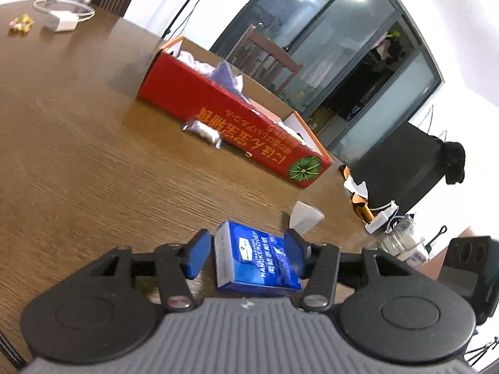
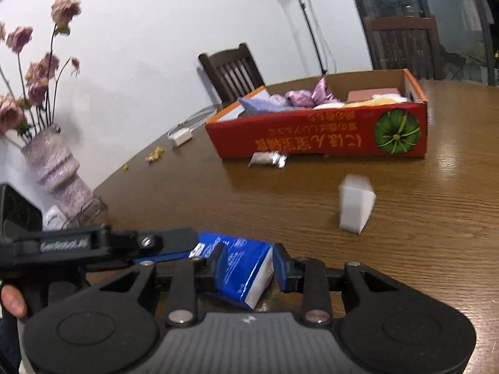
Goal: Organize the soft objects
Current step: 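Carry the blue tissue pack into the box and open the right tool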
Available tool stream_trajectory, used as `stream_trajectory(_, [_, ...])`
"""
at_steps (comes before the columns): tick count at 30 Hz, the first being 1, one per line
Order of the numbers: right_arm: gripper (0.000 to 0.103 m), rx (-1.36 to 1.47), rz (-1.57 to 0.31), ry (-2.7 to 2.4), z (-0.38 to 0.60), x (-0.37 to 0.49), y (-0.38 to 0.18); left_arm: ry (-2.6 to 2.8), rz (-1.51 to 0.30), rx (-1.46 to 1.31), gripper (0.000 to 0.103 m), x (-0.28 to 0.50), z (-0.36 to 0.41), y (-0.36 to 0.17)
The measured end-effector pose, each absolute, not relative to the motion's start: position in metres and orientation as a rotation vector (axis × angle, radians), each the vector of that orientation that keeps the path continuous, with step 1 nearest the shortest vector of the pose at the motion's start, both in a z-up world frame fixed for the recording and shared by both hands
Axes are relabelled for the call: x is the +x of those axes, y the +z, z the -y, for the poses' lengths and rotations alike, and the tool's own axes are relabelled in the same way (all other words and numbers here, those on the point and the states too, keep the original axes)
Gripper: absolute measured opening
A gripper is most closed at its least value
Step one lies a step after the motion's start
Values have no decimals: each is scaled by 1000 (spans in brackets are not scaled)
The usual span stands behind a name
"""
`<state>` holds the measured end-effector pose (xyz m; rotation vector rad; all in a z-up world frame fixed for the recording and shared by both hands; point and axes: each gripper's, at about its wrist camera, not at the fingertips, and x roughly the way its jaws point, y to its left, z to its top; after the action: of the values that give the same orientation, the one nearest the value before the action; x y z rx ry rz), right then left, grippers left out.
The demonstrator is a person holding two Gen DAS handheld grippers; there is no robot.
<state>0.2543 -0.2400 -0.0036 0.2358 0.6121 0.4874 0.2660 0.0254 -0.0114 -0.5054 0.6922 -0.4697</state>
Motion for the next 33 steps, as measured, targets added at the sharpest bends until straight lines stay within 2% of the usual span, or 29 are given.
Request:
stream_trajectory(2, [38,253,-612,485,242,256,-4,-472,-697,-488,53,266,-22,-11])
stream_trajectory(5, [37,261,-633,493,241,260,-8,-483,-724,-465,36,268,-17,-16])
stream_trajectory(6, [36,265,-644,505,240,261,-10,-485,-727,-462,34,269,-16,-17])
stream_trajectory(11, [29,264,-604,504,237,267,-1,-493,-647,-439,33,279,-17,-1])
stream_trajectory(21, [29,172,-347,496,224,360,96,-511,-404,-316,33,379,-19,82])
stream_trajectory(26, [28,245,-376,501,216,443,115,-452,-472,-294,33,451,-24,94])
stream_trajectory(33, [28,248,-527,553,180,502,76,-361,-574,-192,35,482,-41,52])
